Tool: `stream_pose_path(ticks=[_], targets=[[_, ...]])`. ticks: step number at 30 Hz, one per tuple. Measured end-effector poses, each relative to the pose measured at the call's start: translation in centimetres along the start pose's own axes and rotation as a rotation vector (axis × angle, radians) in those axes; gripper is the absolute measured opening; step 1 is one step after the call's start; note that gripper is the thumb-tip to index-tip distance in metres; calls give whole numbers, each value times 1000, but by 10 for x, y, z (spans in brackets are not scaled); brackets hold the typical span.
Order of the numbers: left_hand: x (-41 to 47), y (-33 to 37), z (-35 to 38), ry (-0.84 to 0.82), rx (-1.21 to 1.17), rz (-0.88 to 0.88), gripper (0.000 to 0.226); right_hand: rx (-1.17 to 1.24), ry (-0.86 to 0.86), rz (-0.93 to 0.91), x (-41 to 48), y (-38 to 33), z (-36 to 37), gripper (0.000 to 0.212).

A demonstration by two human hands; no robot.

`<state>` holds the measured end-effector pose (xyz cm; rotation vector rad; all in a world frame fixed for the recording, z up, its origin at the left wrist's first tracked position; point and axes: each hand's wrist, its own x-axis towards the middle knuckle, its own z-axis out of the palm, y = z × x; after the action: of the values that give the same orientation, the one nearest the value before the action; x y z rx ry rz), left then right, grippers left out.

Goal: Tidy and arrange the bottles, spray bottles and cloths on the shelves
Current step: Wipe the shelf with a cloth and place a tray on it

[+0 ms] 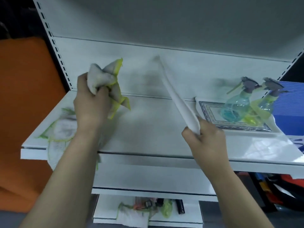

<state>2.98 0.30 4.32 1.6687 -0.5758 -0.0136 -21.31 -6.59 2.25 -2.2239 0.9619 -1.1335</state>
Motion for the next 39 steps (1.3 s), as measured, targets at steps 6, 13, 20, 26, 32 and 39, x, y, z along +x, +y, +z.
stream_pose_path(ticks=[6,13,20,26,32,39], targets=[[-3,7,-36,-16,-103,29,36,-105,-158,-168,-9,18,26,51],[-7,13,-31,-275,-14,126,40,-201,-365,-212,-23,22,55,52],[-16,1,20,-616,641,526,59,-357,-573,-243,-16,23,66,41],[-25,-52,45,-959,750,494,61,-342,-594,-135,-18,31,57,35],[-21,-41,4,-1032,505,341,74,-448,-580,8,-16,-7,37,20],[11,-60,-84,-577,472,261,46,-236,-601,4,17,-83,76,21]])
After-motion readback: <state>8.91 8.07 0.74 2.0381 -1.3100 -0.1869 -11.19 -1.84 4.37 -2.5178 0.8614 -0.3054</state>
